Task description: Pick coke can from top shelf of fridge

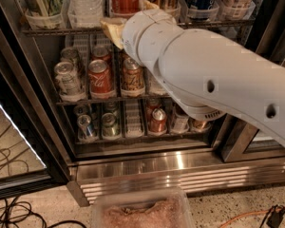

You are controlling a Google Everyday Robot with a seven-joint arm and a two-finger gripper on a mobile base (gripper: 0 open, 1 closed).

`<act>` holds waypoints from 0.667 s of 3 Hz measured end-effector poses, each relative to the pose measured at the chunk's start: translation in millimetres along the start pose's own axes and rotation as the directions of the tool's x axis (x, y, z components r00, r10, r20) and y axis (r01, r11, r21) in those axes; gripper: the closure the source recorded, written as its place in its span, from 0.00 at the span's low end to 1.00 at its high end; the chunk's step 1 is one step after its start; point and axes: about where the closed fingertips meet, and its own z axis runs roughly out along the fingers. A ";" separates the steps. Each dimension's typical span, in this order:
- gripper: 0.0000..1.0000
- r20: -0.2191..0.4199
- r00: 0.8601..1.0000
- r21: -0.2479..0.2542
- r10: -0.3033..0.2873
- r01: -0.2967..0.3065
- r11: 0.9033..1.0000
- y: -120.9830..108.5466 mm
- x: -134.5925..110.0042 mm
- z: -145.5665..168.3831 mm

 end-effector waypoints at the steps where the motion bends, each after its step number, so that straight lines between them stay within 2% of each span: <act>1: 0.34 -0.010 1.000 0.038 -0.027 0.027 0.999 -11.6 4.5 5.1; 2: 0.34 -0.023 0.999 0.069 -0.044 0.046 0.997 -25.9 8.8 10.1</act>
Offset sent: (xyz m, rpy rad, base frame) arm 0.0415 -0.0327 0.0017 -0.0688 -0.0079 -0.1202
